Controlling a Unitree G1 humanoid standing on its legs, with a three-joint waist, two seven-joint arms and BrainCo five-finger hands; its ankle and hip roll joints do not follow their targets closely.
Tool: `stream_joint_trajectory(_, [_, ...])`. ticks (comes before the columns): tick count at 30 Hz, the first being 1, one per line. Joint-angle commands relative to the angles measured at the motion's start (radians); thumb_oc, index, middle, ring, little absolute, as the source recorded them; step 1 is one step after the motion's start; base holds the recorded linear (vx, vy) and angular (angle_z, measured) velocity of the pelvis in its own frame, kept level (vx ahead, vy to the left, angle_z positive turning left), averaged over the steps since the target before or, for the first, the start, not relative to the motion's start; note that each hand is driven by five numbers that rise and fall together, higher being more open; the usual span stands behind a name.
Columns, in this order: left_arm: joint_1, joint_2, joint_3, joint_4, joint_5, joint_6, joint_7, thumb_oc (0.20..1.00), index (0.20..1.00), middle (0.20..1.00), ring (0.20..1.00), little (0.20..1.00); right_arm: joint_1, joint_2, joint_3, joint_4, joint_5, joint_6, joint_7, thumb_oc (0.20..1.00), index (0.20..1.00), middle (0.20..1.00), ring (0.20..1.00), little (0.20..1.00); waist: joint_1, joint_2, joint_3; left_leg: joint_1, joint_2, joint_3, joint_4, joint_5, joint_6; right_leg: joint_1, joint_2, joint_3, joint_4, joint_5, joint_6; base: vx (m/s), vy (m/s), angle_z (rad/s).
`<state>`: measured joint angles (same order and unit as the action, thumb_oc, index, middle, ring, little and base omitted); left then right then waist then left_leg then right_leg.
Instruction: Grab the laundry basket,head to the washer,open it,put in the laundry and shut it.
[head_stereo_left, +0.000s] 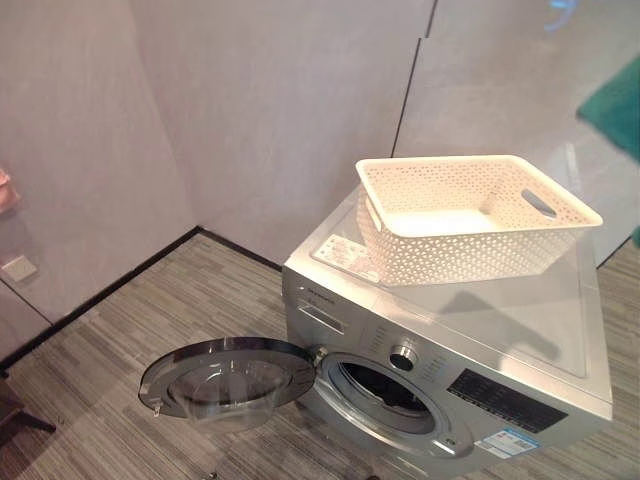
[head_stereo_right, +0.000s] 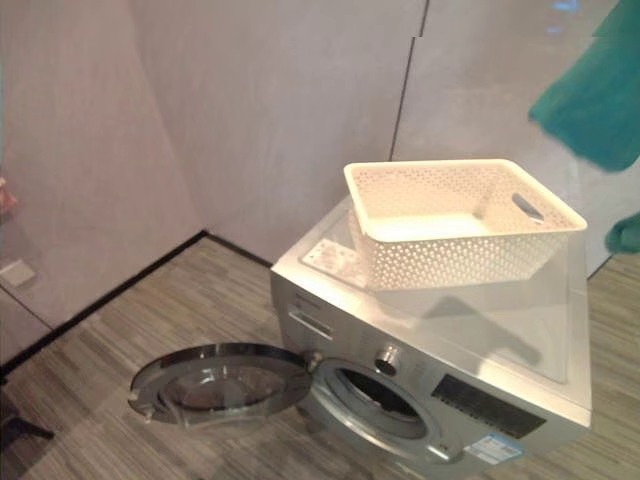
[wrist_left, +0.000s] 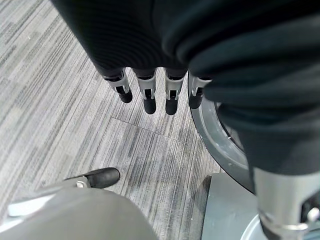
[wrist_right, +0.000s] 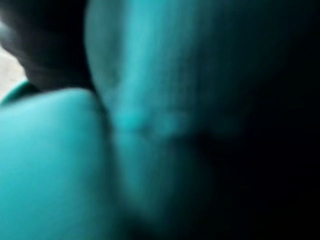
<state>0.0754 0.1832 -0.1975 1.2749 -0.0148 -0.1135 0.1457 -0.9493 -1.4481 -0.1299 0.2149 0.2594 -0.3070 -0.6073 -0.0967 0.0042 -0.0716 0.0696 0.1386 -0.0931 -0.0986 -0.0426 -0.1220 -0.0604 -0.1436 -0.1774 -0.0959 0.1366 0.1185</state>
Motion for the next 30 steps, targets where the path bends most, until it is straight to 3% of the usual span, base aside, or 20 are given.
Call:
stream_joint_trajectory(1, [-0.068, 0.024, -0.016, 0.036, 0.044, -0.001, 0.005, 1.0, 1.0, 1.0, 1.0, 1.0, 0.078, 0.047, -0.147, -0.06, -0.097, 0.003, -0.021, 0.2, 0.2, 0.2, 0.2, 0.2, 0.002, -0.055, 0.03, 0.046, -0.006, 0.061, 0.019, -0.09, 0.042, -0.033, -0.098, 0.074, 0.111, -0.071, 0.092, -0.01, 0.021, -0.11])
stream_joint_trajectory(2, [-0.068, 0.032, -0.018, 0.036, 0.044, -0.001, 0.005, 1.0, 1.0, 1.0, 1.0, 1.0, 0.12, 0.056, -0.189, -0.076, -0.101, 0.007, -0.021, 0.2, 0.2, 0.2, 0.2, 0.2, 0.005, -0.063, 0.03, 0.046, -0.005, 0.062, 0.019, -0.09, 0.042, -0.033, -0.097, 0.074, 0.112, -0.071, 0.091, -0.03, 0.047, -0.21])
stream_joint_trajectory(3, [-0.074, 0.026, -0.006, 0.032, 0.046, 0.002, 0.004, 1.0, 1.0, 1.0, 1.0, 1.0, 0.321, 0.15, -0.364, -0.212, -0.144, 0.007, -0.011, 0.2, 0.2, 0.2, 0.2, 0.2, -0.005, -0.062, 0.032, 0.051, -0.009, 0.072, 0.019, -0.094, 0.046, -0.037, -0.098, 0.085, 0.113, -0.071, 0.093, -0.02, 0.033, -0.24])
stream_joint_trajectory(5, [-0.076, 0.021, -0.01, 0.029, 0.059, 0.007, -0.001, 1.0, 1.0, 1.0, 1.0, 1.0, 0.506, 0.286, -0.492, -0.358, -0.175, 0.013, 0.016, 0.2, 0.2, 0.2, 0.2, 0.2, -0.008, -0.067, 0.032, 0.058, -0.012, 0.081, 0.018, -0.096, 0.05, -0.038, -0.099, 0.094, 0.11, -0.067, 0.094, -0.02, 0.025, -0.26])
stream_joint_trajectory(11, [-0.074, 0.002, 0.011, 0.025, 0.069, 0.007, -0.008, 1.0, 1.0, 1.0, 1.0, 1.0, 0.749, 0.51, -0.604, -0.529, -0.206, 0.016, 0.078, 0.2, 0.2, 0.2, 0.2, 0.2, -0.027, -0.061, 0.035, 0.063, -0.016, 0.101, 0.016, -0.099, 0.055, -0.05, -0.098, 0.114, 0.11, -0.061, 0.096, -0.01, 0.005, -0.07])
stream_joint_trajectory(13, [-0.072, -0.005, 0.045, 0.025, 0.068, 0.007, -0.011, 1.0, 1.0, 1.0, 1.0, 1.0, 0.893, 0.627, -0.656, -0.564, -0.227, 0.034, 0.102, 0.2, 0.2, 0.2, 0.2, 0.2, -0.05, -0.054, 0.037, 0.066, -0.017, 0.111, 0.015, -0.099, 0.057, -0.057, -0.096, 0.127, 0.11, -0.056, 0.096, 0.0, 0.0, 0.0])
stream_joint_trajectory(15, [-0.07, -0.006, 0.05, 0.026, 0.066, 0.007, -0.012, 1.0, 1.0, 1.0, 1.0, 1.0, 0.943, 0.666, -0.665, -0.56, -0.236, 0.043, 0.103, 0.2, 0.2, 0.2, 0.2, 0.2, -0.055, -0.054, 0.038, 0.067, -0.017, 0.117, 0.015, -0.099, 0.057, -0.06, -0.095, 0.131, 0.109, -0.055, 0.097, -0.01, 0.002, -0.05])
stream_joint_trajectory(16, [-0.068, -0.011, 0.066, 0.027, 0.067, 0.007, -0.014, 1.0, 1.0, 1.0, 1.0, 1.0, 1.029, 0.736, -0.69, -0.533, -0.256, 0.073, 0.105, 0.2, 0.2, 0.2, 0.2, 0.2, -0.071, -0.048, 0.042, 0.069, -0.017, 0.125, 0.015, -0.099, 0.057, -0.066, -0.093, 0.14, 0.107, -0.052, 0.097, -0.01, 0.004, -0.11])
stream_joint_trajectory(17, [-0.066, -0.009, 0.064, 0.026, 0.068, 0.007, -0.014, 1.0, 1.0, 1.0, 1.0, 1.0, 1.033, 0.74, -0.691, -0.536, -0.256, 0.072, 0.105, 0.2, 0.2, 0.2, 0.2, 0.2, -0.069, -0.05, 0.04, 0.069, -0.017, 0.126, 0.015, -0.1, 0.057, -0.066, -0.092, 0.14, 0.107, -0.052, 0.097, -0.01, 0.004, -0.13])
stream_joint_trajectory(19, [-0.058, -0.018, 0.074, 0.029, 0.066, 0.003, -0.015, 1.0, 1.0, 1.0, 1.0, 1.0, 1.126, 0.864, -0.661, -0.431, -0.261, 0.104, 0.092, 0.2, 0.2, 0.2, 0.2, 0.2, -0.093, -0.042, 0.048, 0.077, -0.019, 0.143, 0.014, -0.104, 0.061, -0.076, -0.087, 0.157, 0.101, -0.045, 0.099, 0.01, 0.011, -0.19])
stream_joint_trajectory(22, [-0.054, -0.019, 0.079, 0.026, 0.058, -0.004, -0.012, 1.0, 1.0, 1.0, 1.0, 1.0, 1.191, 0.945, -0.607, -0.283, -0.268, 0.138, 0.086, 0.2, 0.2, 0.2, 0.2, 0.2, -0.108, -0.036, 0.058, 0.093, -0.019, 0.167, 0.013, -0.118, 0.067, -0.084, -0.08, 0.173, 0.099, -0.045, 0.106, 0.01, 0.016, -0.22])
stream_joint_trajectory(28, [-0.063, -0.022, 0.076, 0.023, 0.031, -0.015, -0.012, 1.0, 1.0, 1.0, 1.0, 1.0, 1.233, 1.03, -0.519, -0.028, -0.233, 0.147, 0.08, 0.2, 0.2, 0.2, 0.2, 0.2, -0.122, -0.032, 0.079, 0.103, -0.026, 0.194, 0.013, -0.119, 0.071, -0.097, -0.079, 0.192, 0.1, -0.039, 0.112, -0.02, 0.01, -0.31])
stream_joint_trajectory(30, [-0.07, -0.022, 0.075, 0.012, 0.002, -0.022, -0.009, 1.0, 1.0, 1.0, 1.0, 1.0, 1.24, 1.043, -0.468, 0.166, -0.224, 0.175, 0.075, 0.2, 0.2, 0.2, 0.2, 0.2, -0.125, -0.028, 0.089, 0.101, -0.026, 0.198, 0.013, -0.115, 0.069, -0.101, -0.081, 0.193, 0.098, -0.035, 0.112, -0.02, 0.0, -0.16])
